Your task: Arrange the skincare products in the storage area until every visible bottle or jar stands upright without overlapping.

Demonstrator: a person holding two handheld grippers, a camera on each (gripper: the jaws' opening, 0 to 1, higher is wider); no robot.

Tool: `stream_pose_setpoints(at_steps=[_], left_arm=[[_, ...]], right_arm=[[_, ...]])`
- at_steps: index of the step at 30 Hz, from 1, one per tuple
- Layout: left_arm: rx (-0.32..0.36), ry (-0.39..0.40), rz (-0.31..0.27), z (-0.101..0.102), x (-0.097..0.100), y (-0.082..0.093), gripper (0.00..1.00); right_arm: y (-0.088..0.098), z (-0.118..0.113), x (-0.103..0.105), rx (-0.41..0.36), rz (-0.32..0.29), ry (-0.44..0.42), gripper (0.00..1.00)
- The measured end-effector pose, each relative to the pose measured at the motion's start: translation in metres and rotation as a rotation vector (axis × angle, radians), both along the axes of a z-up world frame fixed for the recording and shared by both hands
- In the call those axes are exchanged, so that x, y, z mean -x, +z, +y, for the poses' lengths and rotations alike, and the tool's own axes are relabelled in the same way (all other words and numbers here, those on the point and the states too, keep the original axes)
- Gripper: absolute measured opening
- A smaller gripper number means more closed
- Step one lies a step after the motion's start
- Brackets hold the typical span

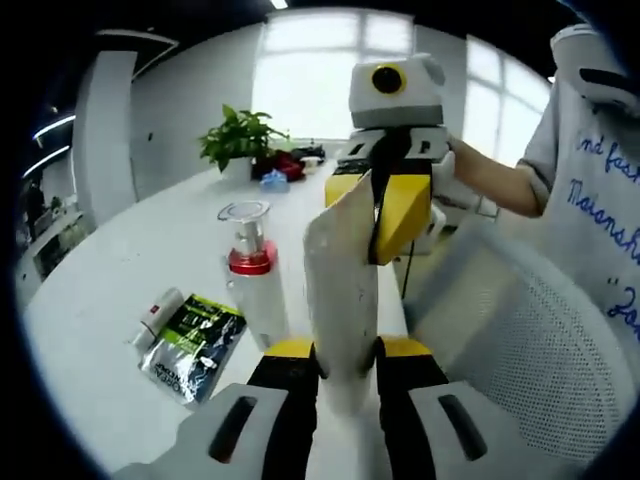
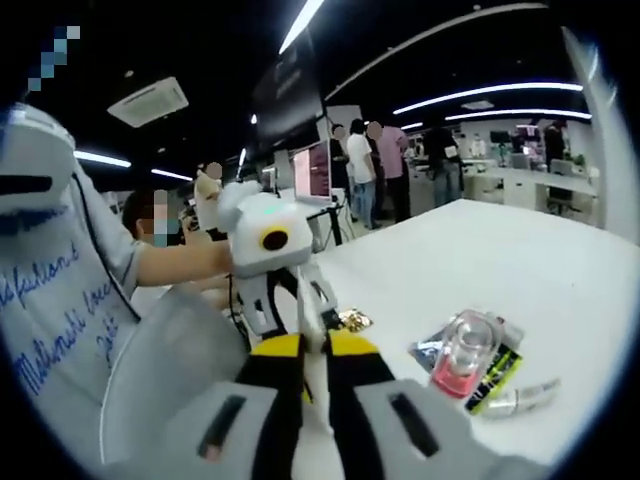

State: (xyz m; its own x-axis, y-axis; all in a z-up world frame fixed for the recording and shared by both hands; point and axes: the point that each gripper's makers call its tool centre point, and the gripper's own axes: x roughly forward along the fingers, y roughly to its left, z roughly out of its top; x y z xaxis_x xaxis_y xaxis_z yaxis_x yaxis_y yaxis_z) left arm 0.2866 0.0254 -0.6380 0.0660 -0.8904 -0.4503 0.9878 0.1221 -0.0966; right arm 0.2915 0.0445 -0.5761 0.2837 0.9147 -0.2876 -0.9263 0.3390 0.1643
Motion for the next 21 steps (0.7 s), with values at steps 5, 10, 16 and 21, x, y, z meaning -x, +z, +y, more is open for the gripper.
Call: stream_pose_setpoints(at_steps=[5,10,16,21], left_arm=[[0.031,0.036,-0.013,0.004,-0.003,0.01,0.19],[0.068,0.062,-0.011,0.009,-0.009,0.021,0.19],[0.101,0.088,-0.037,0.014,-0.014,0.034,0.18],[0.113,0.087,-0.048,0.018,-0.018,0.038,0.14]], right_arm=[[-0.001,0.001,-0.001,-0.009,-0.012,0.009,0.06],[-0.01,-0.001,-0.006,0.023,-0.014,0.004,0.06],[-0.013,-0.005,-0.01,0.021,-0.028,0.006,0.06],[-0.013,-0.007,-0.013,0.015,-0.034,0.01,0.06]])
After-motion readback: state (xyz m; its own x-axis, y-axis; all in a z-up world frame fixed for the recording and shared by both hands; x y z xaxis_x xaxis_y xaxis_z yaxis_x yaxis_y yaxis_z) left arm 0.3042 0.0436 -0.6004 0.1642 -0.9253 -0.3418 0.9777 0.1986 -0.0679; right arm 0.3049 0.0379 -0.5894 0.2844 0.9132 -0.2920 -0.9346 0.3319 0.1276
